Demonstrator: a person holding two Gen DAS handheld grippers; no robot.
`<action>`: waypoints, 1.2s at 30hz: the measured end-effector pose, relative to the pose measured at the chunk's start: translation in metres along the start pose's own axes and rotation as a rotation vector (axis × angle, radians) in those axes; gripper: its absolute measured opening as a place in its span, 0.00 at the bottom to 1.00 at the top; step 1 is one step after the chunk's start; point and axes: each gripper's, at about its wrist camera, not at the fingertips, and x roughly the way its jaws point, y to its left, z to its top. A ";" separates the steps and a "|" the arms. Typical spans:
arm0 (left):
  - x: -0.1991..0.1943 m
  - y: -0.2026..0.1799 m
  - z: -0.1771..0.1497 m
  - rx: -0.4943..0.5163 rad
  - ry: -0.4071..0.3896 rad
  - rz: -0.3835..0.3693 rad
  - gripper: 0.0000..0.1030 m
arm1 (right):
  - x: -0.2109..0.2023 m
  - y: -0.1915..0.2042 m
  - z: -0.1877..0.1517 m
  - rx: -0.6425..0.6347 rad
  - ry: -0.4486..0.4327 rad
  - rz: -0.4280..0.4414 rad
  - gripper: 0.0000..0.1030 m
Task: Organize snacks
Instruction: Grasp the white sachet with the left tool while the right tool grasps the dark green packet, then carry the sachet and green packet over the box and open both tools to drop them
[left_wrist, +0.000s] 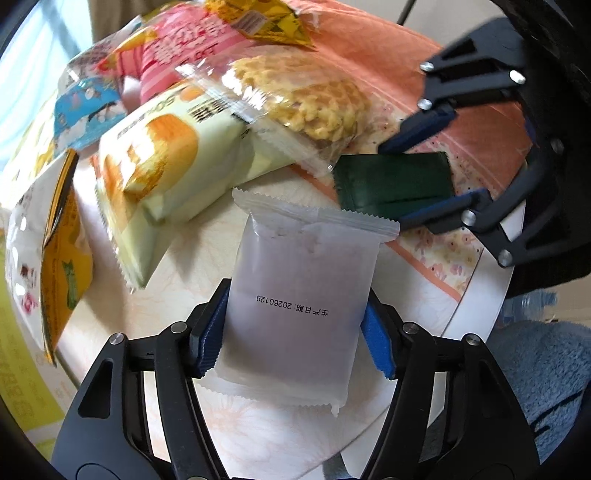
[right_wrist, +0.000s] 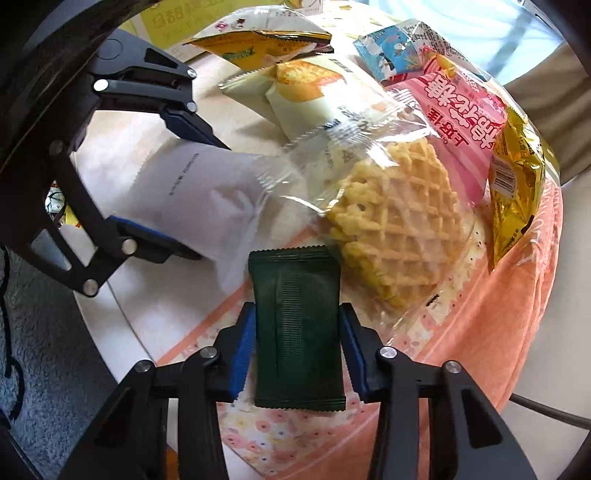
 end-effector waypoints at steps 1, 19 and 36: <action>-0.003 0.002 -0.003 -0.013 0.000 0.005 0.60 | -0.001 0.002 -0.001 0.003 -0.004 0.002 0.39; -0.121 0.014 -0.057 -0.323 -0.172 0.177 0.60 | -0.093 0.038 0.010 0.070 -0.186 0.027 0.39; -0.228 0.119 -0.108 -0.643 -0.432 0.294 0.60 | -0.149 0.048 0.135 0.023 -0.396 0.021 0.39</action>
